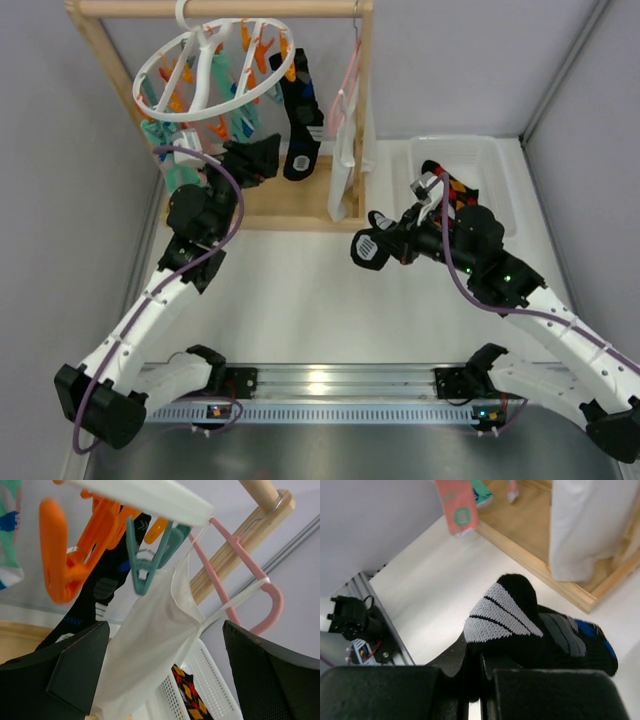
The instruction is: Remove the socks clipped to the hanger
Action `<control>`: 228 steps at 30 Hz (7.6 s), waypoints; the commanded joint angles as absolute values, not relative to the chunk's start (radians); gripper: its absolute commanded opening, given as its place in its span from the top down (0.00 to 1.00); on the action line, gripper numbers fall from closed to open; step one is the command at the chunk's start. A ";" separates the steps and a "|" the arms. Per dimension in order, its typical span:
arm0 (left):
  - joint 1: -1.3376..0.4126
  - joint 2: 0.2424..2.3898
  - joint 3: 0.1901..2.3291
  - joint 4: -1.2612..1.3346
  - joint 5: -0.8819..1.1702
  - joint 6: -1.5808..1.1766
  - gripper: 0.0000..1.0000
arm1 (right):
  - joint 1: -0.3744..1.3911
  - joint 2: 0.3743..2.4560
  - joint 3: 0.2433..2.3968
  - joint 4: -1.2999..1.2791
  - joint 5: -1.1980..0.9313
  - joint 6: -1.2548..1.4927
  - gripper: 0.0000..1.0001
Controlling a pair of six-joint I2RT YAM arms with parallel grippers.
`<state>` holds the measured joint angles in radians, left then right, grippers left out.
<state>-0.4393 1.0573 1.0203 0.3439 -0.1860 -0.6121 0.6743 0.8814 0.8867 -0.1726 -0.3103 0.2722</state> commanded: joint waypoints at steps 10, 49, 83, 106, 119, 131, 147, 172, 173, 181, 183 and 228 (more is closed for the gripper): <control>-0.443 0.680 0.792 -0.041 -0.267 -0.690 0.02 | 0.583 0.902 1.094 -0.459 0.029 0.180 0.99; -0.440 0.296 0.913 -0.699 -0.475 -0.419 0.02 | 0.407 1.065 1.002 -0.044 -0.034 0.395 0.01; -0.439 0.204 0.851 -0.706 -0.704 -0.405 0.02 | 1.114 2.272 1.842 0.198 0.123 0.272 0.11; -0.440 0.202 0.861 -0.707 -0.699 -0.419 0.02 | 1.134 2.255 1.781 0.429 0.315 0.215 1.00; -0.440 0.438 1.101 -0.707 -0.482 -0.511 0.02 | 1.141 1.708 1.180 0.427 0.147 0.147 1.00; -0.440 0.897 1.587 -0.767 -0.508 -0.433 0.02 | 1.173 1.508 0.965 0.434 0.167 0.209 1.00; -0.440 1.147 1.764 -0.784 -0.624 -0.376 0.04 | 1.247 1.506 0.966 0.428 0.245 0.199 1.00; -0.440 1.359 1.890 -0.772 -0.818 -0.307 0.43 | 1.287 1.540 0.997 0.422 0.212 0.181 1.00; -0.440 1.364 1.891 -0.770 -0.824 -0.305 0.44 | 1.289 1.540 0.997 0.422 0.206 0.183 1.00; -0.440 1.388 1.930 -0.772 -0.827 -0.285 0.62 | 1.290 1.562 1.006 0.422 0.199 0.183 1.00; -0.439 1.390 1.936 -0.770 -0.824 -0.284 0.71 | 1.290 1.565 1.006 0.422 0.198 0.183 1.00; -0.439 0.993 1.550 -0.756 -0.480 -0.446 0.02 | 1.135 0.743 0.811 -0.190 0.658 0.270 1.00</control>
<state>-0.4400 1.0985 1.6215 -0.7738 -0.5358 -0.4107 1.1995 0.8230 0.7319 -0.0086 0.5701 0.2665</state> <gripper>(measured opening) 0.984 0.009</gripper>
